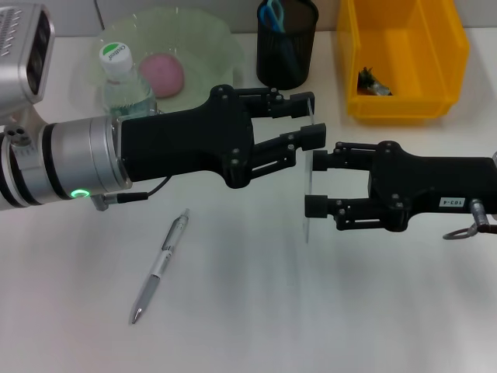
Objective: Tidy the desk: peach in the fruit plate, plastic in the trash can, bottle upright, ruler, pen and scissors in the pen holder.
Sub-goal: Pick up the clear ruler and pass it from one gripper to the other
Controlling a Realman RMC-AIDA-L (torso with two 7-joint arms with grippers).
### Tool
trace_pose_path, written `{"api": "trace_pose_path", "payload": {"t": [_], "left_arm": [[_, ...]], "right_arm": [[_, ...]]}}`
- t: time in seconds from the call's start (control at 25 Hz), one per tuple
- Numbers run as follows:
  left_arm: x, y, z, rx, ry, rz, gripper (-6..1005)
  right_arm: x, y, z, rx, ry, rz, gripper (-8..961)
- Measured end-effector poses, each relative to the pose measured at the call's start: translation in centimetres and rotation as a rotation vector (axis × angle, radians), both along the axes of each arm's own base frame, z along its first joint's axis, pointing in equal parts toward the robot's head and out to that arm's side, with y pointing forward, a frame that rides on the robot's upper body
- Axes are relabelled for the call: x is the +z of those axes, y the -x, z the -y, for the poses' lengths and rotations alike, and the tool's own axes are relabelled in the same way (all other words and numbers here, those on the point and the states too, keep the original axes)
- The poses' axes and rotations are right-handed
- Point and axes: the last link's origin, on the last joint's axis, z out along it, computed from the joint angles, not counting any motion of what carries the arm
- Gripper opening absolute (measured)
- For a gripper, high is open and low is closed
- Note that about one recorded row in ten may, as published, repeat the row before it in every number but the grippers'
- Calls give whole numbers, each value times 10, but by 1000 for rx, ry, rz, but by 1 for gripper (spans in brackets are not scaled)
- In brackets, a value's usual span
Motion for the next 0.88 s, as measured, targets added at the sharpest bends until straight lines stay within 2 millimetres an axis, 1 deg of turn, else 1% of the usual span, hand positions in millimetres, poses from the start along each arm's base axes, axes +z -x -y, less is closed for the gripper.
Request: {"api": "trace_pose_path", "payload": {"t": [0.48,0.8,0.88], "left_arm": [[0,0,0,-2,2,-2,389],[0,0,1,-6,5,2,390],[0,0,1,-6,5,3,390]], "right_arm": [[0,3,-2,9,-2,-3,656],[-3,5,-2,11,5,-10,512],[-3,5,-2,12,5,-11,505]]}}
